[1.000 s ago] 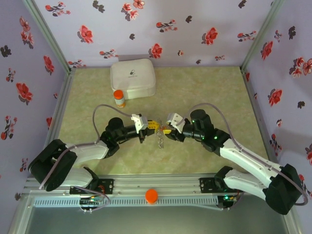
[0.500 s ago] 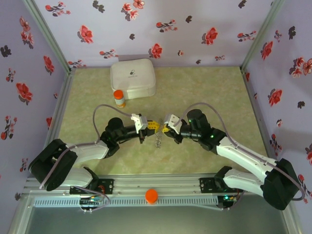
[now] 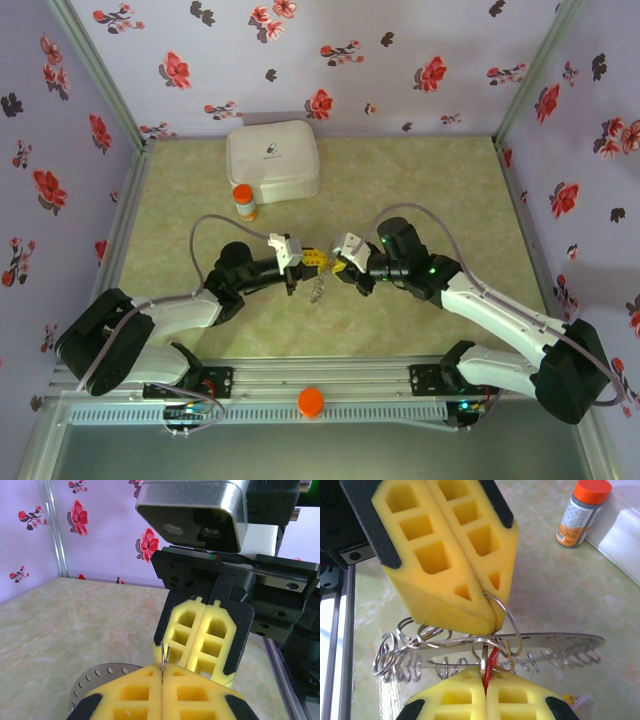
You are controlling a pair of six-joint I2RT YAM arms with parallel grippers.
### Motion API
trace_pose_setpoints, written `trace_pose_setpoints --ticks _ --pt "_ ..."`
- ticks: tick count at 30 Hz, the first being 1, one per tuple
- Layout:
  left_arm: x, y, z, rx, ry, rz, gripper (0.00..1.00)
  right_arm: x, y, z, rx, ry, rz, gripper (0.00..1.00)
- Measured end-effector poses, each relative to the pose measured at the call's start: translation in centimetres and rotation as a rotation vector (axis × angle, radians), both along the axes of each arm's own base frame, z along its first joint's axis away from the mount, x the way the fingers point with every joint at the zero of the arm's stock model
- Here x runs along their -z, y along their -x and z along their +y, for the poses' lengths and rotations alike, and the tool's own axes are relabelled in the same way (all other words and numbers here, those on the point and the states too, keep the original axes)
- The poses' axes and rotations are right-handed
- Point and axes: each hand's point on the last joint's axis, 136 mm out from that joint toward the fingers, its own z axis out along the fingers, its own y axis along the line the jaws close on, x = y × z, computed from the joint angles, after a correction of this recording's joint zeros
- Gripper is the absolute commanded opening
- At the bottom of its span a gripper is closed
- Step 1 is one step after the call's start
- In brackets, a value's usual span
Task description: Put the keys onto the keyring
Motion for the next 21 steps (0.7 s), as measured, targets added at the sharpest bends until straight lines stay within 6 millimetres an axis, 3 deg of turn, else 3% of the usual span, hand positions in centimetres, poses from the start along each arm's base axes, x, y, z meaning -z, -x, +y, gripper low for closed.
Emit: trace_pose_setpoints --ticks 5,7,9,12,14,21 --pt "0.1 0.1 -0.1 0.004 -0.009 -0.014 0.00 0.3 0.4 -0.1 -0.008 0.010 0.019 0.00" --pt "0.2 0.2 -0.1 0.006 -0.011 -0.021 0.00 0.5 0.5 -0.2 -0.008 0.015 0.025 0.09" --pt "0.2 0.2 -0.1 0.007 -0.012 -0.028 0.00 0.6 0.6 -0.3 -0.004 0.020 0.035 0.25" --pt "-0.1 0.2 -0.1 0.003 -0.007 -0.048 0.00 0.5 1.0 -0.7 -0.003 0.028 0.041 0.32" --pt "0.0 0.1 -0.1 0.002 -0.010 -0.057 0.00 -0.5 1.3 -1.1 -0.001 0.014 0.016 0.36" --pt "1.1 -0.1 -0.5 0.004 -0.028 -0.047 0.00 -4.9 0.5 -2.0 0.064 -0.072 -0.145 0.35"
